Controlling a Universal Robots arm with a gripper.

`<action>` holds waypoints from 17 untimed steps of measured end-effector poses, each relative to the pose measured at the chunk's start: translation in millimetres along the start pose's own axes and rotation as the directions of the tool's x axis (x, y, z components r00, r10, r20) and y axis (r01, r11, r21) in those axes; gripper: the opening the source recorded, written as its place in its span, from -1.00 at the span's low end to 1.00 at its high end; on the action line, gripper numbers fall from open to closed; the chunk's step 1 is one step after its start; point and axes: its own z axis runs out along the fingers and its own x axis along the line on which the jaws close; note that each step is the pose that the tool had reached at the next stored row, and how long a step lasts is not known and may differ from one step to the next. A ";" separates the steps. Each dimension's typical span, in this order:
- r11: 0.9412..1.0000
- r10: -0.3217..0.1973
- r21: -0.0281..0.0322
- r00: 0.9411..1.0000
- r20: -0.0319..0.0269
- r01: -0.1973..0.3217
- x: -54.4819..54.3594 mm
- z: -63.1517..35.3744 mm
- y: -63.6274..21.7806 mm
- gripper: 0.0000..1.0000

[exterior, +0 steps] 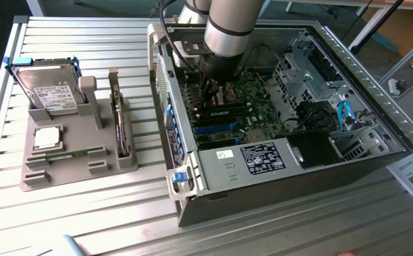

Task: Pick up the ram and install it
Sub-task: 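Press down the ram until it locks into place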

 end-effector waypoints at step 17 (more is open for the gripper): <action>1.000 0.000 0.000 1.000 0.000 0.000 0.0 3.2 0.1 -0.79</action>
